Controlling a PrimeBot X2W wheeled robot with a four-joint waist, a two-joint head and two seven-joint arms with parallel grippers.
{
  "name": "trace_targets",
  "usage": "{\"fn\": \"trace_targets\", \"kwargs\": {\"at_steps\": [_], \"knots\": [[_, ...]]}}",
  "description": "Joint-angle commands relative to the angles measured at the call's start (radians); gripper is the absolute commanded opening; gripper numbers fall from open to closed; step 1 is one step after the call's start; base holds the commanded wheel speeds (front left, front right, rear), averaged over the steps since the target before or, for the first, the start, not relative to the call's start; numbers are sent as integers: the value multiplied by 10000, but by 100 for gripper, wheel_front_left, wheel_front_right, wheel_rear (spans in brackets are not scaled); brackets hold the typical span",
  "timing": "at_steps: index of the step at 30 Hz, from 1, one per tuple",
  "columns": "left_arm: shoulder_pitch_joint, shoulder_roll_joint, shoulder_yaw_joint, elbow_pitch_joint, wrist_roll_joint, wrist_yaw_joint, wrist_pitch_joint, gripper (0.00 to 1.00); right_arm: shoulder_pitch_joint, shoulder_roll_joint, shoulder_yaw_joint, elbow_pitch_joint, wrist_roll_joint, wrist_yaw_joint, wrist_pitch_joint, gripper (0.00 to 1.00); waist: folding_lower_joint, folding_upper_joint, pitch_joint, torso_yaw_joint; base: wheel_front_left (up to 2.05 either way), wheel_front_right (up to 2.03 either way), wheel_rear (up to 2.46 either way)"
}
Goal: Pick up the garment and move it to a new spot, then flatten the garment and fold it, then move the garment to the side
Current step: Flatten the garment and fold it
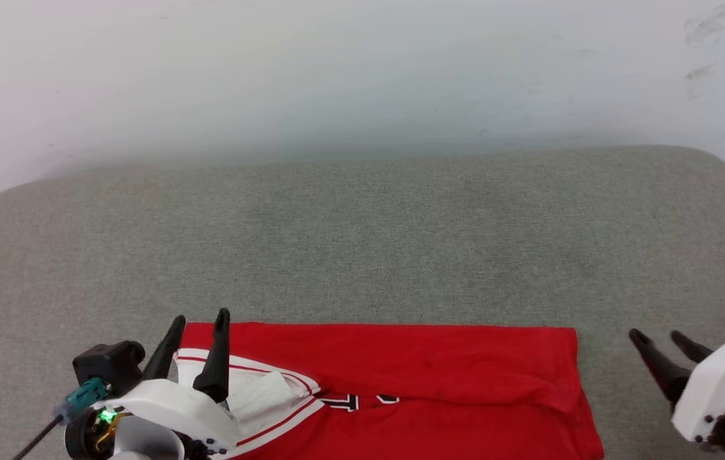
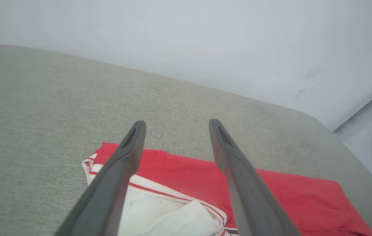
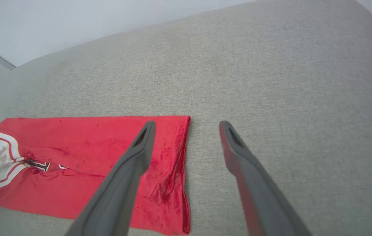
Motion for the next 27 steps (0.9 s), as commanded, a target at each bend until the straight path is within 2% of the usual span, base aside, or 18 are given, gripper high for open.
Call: {"fn": "trace_targets", "kwargs": {"at_steps": [1, 6, 12, 16, 22, 24, 25, 27], "knots": [[-109, -39, -47, -72, 338, 146, -371, 100, 126, -75, -268, -71, -134, -4, 338, 100, 1, -1, -7, 55, 0, 0, 0], [-237, -68, -244, -415, 1273, 480, -1193, 100, 174, -148, -973, 42, -321, -4, 1691, 100, 1, -1, 91, 400, 0, 0, 0], [-455, 42, -601, -1350, 2095, 716, -1355, 100, 157, 184, -1350, 118, -472, -4, 2752, 100, 1, -1, 759, 1020, 0, 0, 0], [-799, 32, -899, -1977, 2526, 811, -1276, 100, -87, 720, -1150, 732, -487, -4, 3163, 100, 1, -1, 1401, 1521, 0, 0, 0], [-894, 39, -982, -2140, 2611, 851, -1215, 100, -131, 1127, -741, 1883, -177, -4, 3661, 100, 1, -1, 1536, 1676, 0, 0, 0], [-851, 55, -985, -2094, 2576, 875, -1186, 100, -202, 1149, -625, 2044, -77, -2, 3684, 20, 1, -1, 1453, 1656, 0, 0, 0], [-824, 57, -984, -2085, 2565, 884, -1191, 100, -265, 1137, -598, 2074, -45, -1, 3645, 0, 1, -1, 1404, 1635, 0, 0, 0], [-760, 103, -1002, -2039, 2563, 893, -1139, 100, -415, 1035, -569, 2077, 35, -1, 3477, 0, 1, -1, 1267, 1571, 0, 0, 0]]}}
